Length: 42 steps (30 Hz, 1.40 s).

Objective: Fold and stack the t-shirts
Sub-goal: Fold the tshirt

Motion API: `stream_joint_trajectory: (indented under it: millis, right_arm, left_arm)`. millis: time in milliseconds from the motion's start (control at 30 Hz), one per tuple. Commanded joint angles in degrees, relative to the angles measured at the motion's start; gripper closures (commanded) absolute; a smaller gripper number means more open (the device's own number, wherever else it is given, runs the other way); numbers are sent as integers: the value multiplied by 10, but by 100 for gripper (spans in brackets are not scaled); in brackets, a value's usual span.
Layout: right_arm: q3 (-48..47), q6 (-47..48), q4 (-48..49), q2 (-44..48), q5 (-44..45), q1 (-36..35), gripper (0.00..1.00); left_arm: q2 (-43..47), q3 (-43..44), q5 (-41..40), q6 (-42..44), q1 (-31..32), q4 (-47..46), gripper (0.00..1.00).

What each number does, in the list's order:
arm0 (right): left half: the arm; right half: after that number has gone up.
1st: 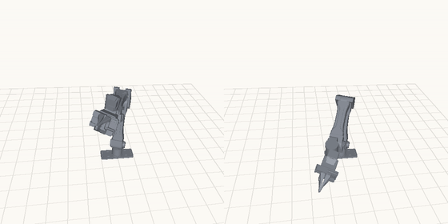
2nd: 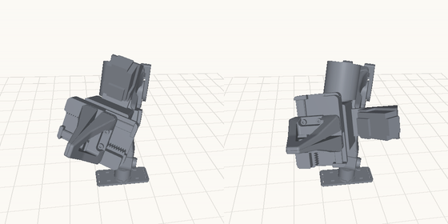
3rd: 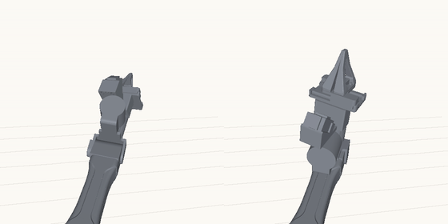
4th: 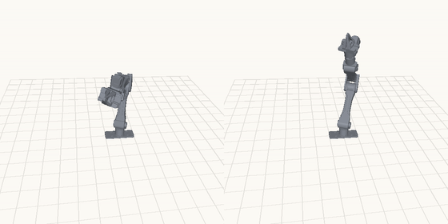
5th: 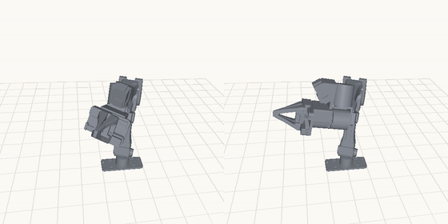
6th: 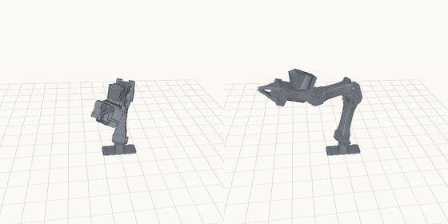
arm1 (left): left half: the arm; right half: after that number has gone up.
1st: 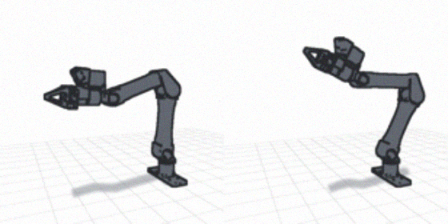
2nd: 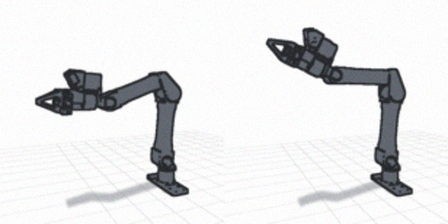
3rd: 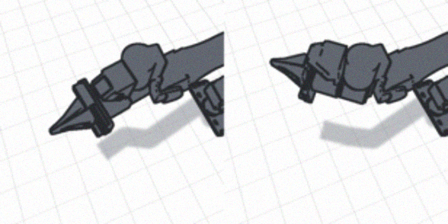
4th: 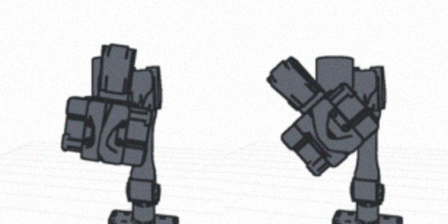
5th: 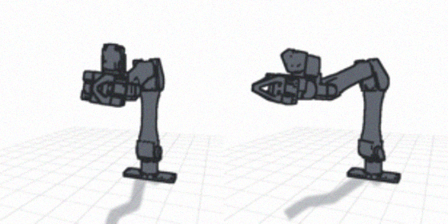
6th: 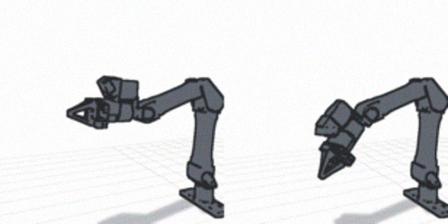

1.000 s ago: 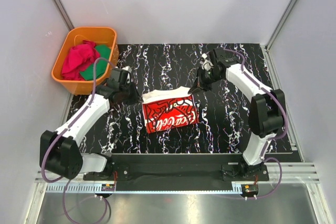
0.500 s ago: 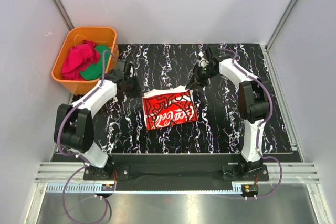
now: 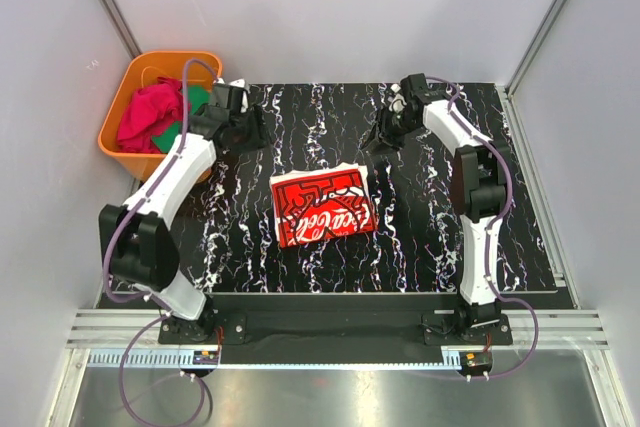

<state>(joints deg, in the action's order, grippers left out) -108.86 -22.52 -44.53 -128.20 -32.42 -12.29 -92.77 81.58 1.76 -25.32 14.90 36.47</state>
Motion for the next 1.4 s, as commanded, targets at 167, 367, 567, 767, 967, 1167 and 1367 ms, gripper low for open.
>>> stream_joint_trajectory:
  millis: [167,367,567,767,967,1167,1367]
  right_arm:
    - [22,-6,54,1,-4,-1,54]
    - [-37,-21,59,-74,-53,-2,54]
    - [10,-41,96,-79,-98,-3,57]
    - [119,-76,175,-43,-140,-5,73]
    - [295,-111,244,50,-130,-5,83]
    - [524,-183,331,209,-126,-34,83]
    - [644,-215,354,330,-140,-116,78]
  left_arm:
    - [91,-167,147,-46,56,-103,51]
    - [59,-222,68,-126,172,-129,55]
    - [30,-229,3,-139,214,-116,53]
    - [-38,-207,-47,-82,214,-101,52]
    - [-124,-115,-101,-11,198,-32,49]
    - [-123,-56,-219,67,167,7,41]
    - [-45,-24,-225,118,162,54,30]
